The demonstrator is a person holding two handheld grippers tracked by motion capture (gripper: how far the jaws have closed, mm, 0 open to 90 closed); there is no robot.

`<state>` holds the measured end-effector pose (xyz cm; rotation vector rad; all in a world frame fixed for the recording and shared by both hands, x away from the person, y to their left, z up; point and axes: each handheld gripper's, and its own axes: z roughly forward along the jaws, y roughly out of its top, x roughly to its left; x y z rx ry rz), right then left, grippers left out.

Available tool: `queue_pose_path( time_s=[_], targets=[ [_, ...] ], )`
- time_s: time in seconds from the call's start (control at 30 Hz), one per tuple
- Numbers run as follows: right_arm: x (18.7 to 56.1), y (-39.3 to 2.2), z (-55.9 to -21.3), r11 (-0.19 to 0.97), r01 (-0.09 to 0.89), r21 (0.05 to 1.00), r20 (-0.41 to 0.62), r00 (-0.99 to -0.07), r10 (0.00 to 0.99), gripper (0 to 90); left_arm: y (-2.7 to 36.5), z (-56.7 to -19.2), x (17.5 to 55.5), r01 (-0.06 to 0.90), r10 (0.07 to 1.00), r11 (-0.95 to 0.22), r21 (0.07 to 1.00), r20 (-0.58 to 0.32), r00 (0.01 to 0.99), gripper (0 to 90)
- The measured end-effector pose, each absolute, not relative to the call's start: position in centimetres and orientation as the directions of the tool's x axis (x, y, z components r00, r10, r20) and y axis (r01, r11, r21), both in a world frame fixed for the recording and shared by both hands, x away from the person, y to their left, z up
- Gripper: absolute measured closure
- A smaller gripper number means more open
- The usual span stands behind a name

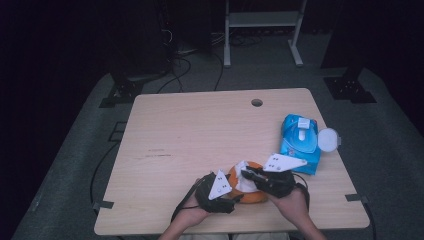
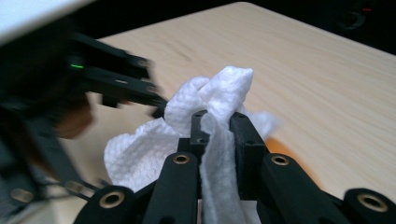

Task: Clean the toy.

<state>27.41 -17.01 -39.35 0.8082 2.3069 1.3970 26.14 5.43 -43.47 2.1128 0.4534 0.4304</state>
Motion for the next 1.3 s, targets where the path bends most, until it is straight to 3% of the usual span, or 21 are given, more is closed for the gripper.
queue_pose_path(
  time_s=[0.1,0.17,0.3,0.5,0.73,0.83,0.93,1.1,1.17,1.3],
  targets=[
    [27.8,-18.5,-39.8,0.337,0.328,0.883,0.037,-0.763,0.645,80.3,5.5,-43.6,26.7,0.224,0.501,-0.445,0.867,0.034,0.865,20.9],
    [27.6,-18.6,-39.8,0.333,0.331,0.883,0.04,-0.76,0.648,80.4,5.3,-43.7,26.8,0.254,0.516,-0.423,0.87,0.001,0.857,20.6],
    [26.8,-16.9,-39.5,0.332,0.316,0.889,0.07,-0.81,0.582,80.4,5.1,-43.4,26.4,0.215,0.516,-0.438,0.873,0.049,0.855,31.1],
    [26.6,-15.5,-39.3,0.388,0.275,0.88,0.015,-0.831,0.556,80.4,5.2,-43.1,26.1,0.163,0.497,-0.467,0.869,0.105,0.862,36.1],
    [27.4,-18.2,-39.2,0.332,0.325,0.886,0.05,-0.777,0.628,80.5,4.9,-43.0,26.0,0.153,0.494,-0.467,0.871,0.113,0.862,36.2],
    [26.8,-17.0,-39.4,0.317,0.319,0.893,0.093,-0.822,0.563,80.5,4.9,-43.1,26.0,0.154,0.493,-0.468,0.87,0.113,0.863,36.2],
    [26.2,-15.2,-39.6,0.39,0.269,0.881,0.02,-0.844,0.537,80.4,5.4,-43.4,26.3,0.172,0.494,-0.473,0.864,0.099,0.864,36.4],
    [27.8,-18.1,-39.4,0.329,0.328,0.885,0.051,-0.773,0.633,80.4,6.1,-43.9,26.4,0.181,0.486,-0.5,0.847,0.101,0.868,36.7],
    [28.3,-19.5,-39.8,0.296,0.364,0.883,0.087,-0.747,0.66,80.3,6.3,-44.0,26.5,0.192,0.479,-0.493,0.848,0.081,0.874,34.9],
    [28.2,-18.7,-40.7,0.301,0.371,0.879,0.102,-0.761,0.64,80.4,6.3,-43.0,26.3,0.18,0.49,-0.408,0.895,0.049,0.87,21.5]
  ],
)
